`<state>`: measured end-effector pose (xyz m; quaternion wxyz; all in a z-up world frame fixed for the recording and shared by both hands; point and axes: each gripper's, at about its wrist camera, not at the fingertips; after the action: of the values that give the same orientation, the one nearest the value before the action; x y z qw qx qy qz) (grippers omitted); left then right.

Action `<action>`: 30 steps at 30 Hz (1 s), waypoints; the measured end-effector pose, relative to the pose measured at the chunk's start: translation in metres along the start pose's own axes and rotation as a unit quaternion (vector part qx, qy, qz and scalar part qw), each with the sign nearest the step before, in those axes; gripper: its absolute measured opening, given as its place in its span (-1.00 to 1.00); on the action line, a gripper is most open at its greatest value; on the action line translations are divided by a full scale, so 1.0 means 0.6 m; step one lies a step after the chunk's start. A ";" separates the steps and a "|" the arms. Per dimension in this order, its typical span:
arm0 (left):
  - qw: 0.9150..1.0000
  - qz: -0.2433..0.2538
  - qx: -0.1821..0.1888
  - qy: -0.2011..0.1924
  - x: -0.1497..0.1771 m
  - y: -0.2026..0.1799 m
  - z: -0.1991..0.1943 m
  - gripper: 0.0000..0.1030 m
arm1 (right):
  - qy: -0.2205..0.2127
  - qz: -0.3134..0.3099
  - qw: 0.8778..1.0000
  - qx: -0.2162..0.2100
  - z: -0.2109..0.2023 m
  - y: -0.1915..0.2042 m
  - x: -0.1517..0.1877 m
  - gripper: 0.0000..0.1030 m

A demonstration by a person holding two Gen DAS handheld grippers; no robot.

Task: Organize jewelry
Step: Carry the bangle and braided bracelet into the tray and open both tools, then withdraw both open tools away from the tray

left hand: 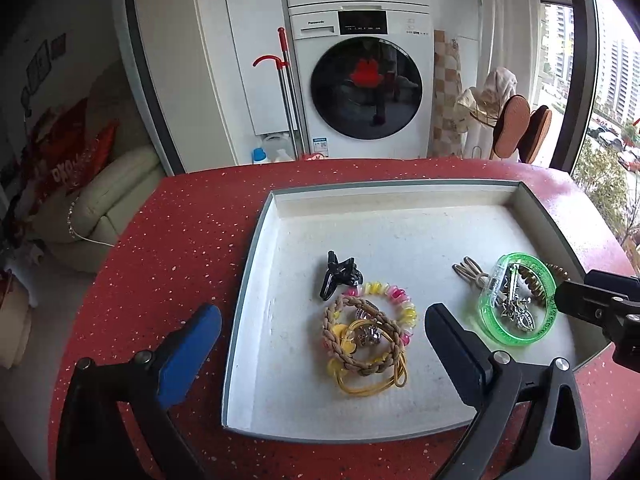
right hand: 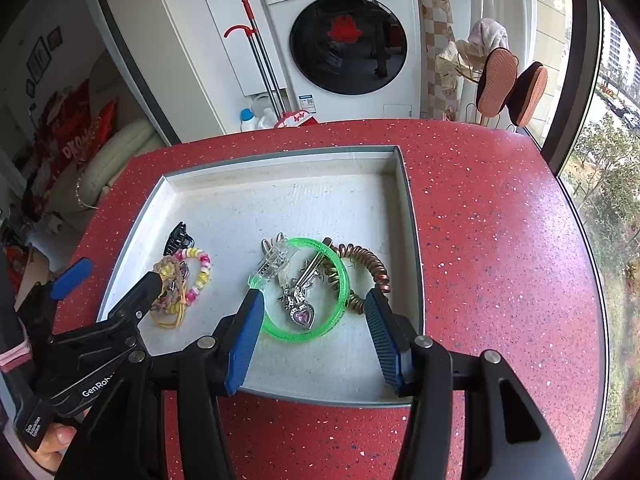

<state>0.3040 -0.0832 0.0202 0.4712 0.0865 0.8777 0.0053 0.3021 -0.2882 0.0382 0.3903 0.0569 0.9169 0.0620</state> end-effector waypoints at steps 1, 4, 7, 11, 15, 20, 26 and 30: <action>1.000 0.000 0.001 0.001 0.000 -0.001 -0.002 1.00 | 0.001 -0.001 1.000 0.000 -0.001 0.000 0.001 0.11; 1.000 0.005 0.004 0.001 0.000 -0.005 -0.008 1.00 | 0.007 -0.003 1.000 0.002 -0.002 0.001 0.004 0.28; 1.000 0.009 0.009 0.003 0.001 -0.008 -0.014 1.00 | 0.013 -0.009 1.000 0.006 -0.003 0.003 0.005 0.43; 1.000 0.006 0.017 0.012 0.002 -0.008 -0.020 1.00 | 0.015 -0.017 1.000 0.010 -0.008 0.006 0.005 0.57; 1.000 0.002 0.017 0.017 0.006 -0.005 -0.027 1.00 | 0.018 -0.020 1.000 0.011 -0.015 0.007 0.007 0.71; 1.000 -0.003 0.014 0.017 0.012 0.004 -0.039 1.00 | 0.016 -0.026 0.999 0.013 -0.024 0.013 0.015 0.74; 1.000 -0.008 0.020 0.022 0.023 0.014 -0.052 1.00 | 0.012 -0.032 0.999 0.012 -0.035 0.020 0.024 0.74; 0.999 -0.016 0.032 0.032 0.032 0.019 -0.059 1.00 | 0.018 -0.025 0.999 0.006 -0.044 0.022 0.036 0.74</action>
<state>0.2657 -0.0665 0.0251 0.4402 0.0871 0.8932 -0.0278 0.2690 -0.2738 0.0433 0.3746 0.0349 0.9253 0.0476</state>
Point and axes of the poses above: each gripper's, at about its wrist camera, not at the fingertips, and z roughly the way its jaws point, y to its left, x to its underside, and after that the axes turned 12 degrees about -y, right-handed
